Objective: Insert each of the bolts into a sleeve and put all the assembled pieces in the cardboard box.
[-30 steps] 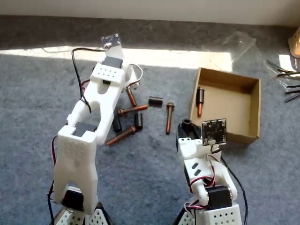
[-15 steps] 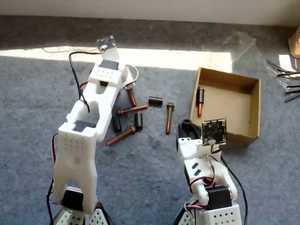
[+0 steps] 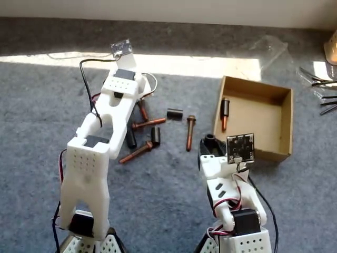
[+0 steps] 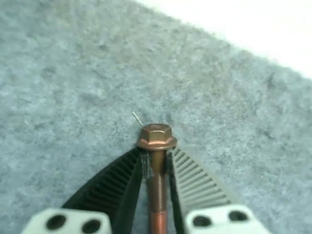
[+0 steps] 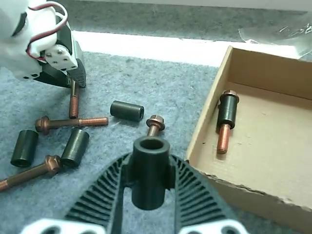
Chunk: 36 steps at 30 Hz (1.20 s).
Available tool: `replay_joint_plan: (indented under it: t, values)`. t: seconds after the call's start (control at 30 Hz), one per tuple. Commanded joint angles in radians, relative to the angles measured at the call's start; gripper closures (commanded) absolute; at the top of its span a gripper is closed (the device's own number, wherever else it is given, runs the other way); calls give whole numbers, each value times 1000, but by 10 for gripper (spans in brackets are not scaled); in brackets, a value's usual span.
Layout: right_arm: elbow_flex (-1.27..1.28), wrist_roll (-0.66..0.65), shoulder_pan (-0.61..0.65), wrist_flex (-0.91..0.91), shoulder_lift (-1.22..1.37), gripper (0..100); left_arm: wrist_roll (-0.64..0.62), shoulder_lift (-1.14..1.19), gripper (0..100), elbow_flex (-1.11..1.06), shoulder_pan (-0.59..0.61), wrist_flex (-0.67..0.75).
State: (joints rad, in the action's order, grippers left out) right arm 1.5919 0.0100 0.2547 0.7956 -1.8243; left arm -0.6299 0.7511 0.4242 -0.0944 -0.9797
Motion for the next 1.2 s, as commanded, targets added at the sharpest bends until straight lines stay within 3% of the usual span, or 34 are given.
replay_joint_plan:
  t: [0.0, 0.4, 0.57, 0.97, 1.17]
  values:
    - [-5, 3, 18, -35, -13, 995, -2, -12, 972, 44, 18, 17]
    - [-5, 3, 18, -35, -13, 995, 31, -24, 996, 77, 19, -41]
    - [-5, 3, 18, -35, -13, 995, 242, -22, 996, 242, 10, -238]
    - [-5, 3, 27, -35, -13, 995, 411, -22, 996, 803, 4, -764]
    - [-4, -64, 93, -35, -13, 995, 474, -51, 996, 826, -10, -802]
